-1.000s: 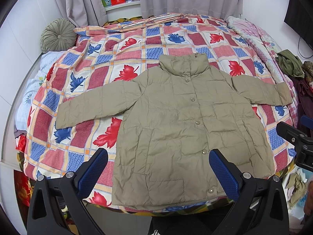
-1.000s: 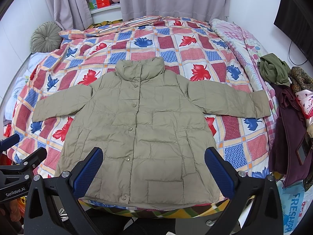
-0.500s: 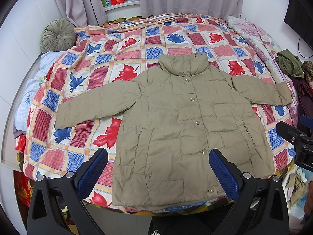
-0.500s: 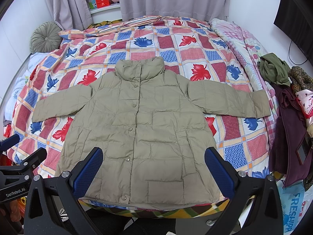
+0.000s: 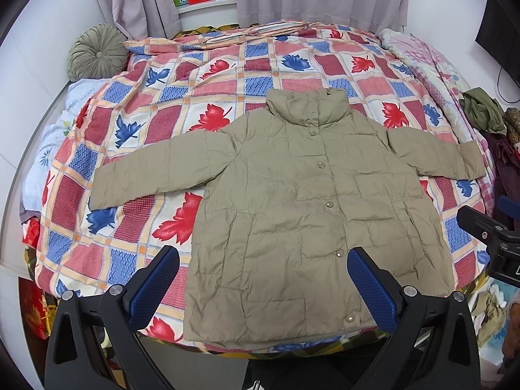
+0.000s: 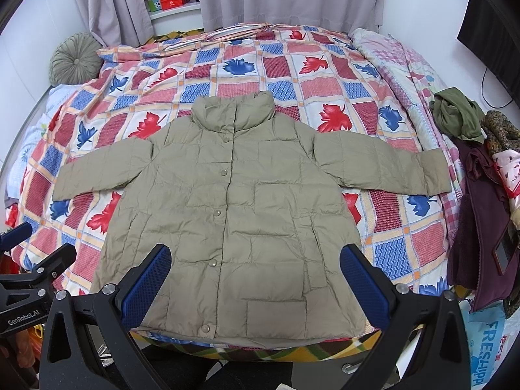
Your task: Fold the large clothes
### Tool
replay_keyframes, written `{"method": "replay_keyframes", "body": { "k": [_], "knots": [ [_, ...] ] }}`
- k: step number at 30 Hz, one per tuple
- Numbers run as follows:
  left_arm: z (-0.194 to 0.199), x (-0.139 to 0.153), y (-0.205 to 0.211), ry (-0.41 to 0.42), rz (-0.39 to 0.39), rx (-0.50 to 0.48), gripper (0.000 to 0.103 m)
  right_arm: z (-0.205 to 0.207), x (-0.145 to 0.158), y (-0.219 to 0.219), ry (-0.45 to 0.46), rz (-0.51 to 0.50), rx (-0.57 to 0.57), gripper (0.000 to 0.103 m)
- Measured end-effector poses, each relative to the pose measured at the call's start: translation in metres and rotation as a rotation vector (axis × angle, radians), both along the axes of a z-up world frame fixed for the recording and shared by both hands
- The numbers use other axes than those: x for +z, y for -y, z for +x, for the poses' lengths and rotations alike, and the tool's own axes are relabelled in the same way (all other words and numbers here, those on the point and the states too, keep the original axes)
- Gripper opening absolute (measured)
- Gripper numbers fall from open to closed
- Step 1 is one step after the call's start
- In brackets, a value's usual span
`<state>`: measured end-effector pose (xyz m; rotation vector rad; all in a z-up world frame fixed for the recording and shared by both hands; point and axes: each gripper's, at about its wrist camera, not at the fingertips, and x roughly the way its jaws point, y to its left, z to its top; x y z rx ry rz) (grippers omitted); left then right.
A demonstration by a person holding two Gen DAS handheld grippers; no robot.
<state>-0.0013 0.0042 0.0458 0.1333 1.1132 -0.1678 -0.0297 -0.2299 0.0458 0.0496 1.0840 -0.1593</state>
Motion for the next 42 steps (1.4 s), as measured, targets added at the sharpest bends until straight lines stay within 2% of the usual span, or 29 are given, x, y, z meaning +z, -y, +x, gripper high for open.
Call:
{"method": "replay_keyframes", "body": {
  "k": [8, 14, 18, 22, 30, 34, 38, 42],
  "knots": [
    [0.005, -0.012, -0.011, -0.017, -0.023, 0.014, 0.103, 0.001, -0.003, -0.010, -0.016, -0.002, 0.002, 0.103],
    [0.020, -0.027, -0.042, -0.062, -0.063, 0.068, 0.103, 0.016, -0.010, -0.017, -0.040, 0.026, -0.013, 0.103],
    [0.039, -0.051, -0.080, -0.131, -0.142, 0.115, 0.103, 0.027, -0.019, -0.029, -0.072, 0.055, -0.019, 0.103],
    [0.059, -0.077, -0.121, -0.154, -0.185, 0.169, 0.103, 0.042, -0.035, -0.045, -0.125, 0.086, -0.031, 0.103],
    [0.109, -0.151, -0.188, -0.204, -0.287, 0.255, 0.103, 0.075, -0.093, -0.089, -0.220, 0.190, -0.026, 0.103],
    [0.137, -0.192, -0.205, -0.185, -0.394, 0.300, 0.103, 0.092, -0.127, -0.107, -0.250, 0.196, 0.001, 0.103],
    [0.171, -0.238, -0.217, -0.183, -0.577, 0.379, 0.103, 0.107, -0.167, -0.118, -0.301, 0.203, 0.034, 0.103],
    [0.203, -0.273, -0.223, -0.159, -0.671, 0.430, 0.103, 0.120, -0.201, -0.124, -0.319, 0.210, 0.073, 0.103]
  ]
}}
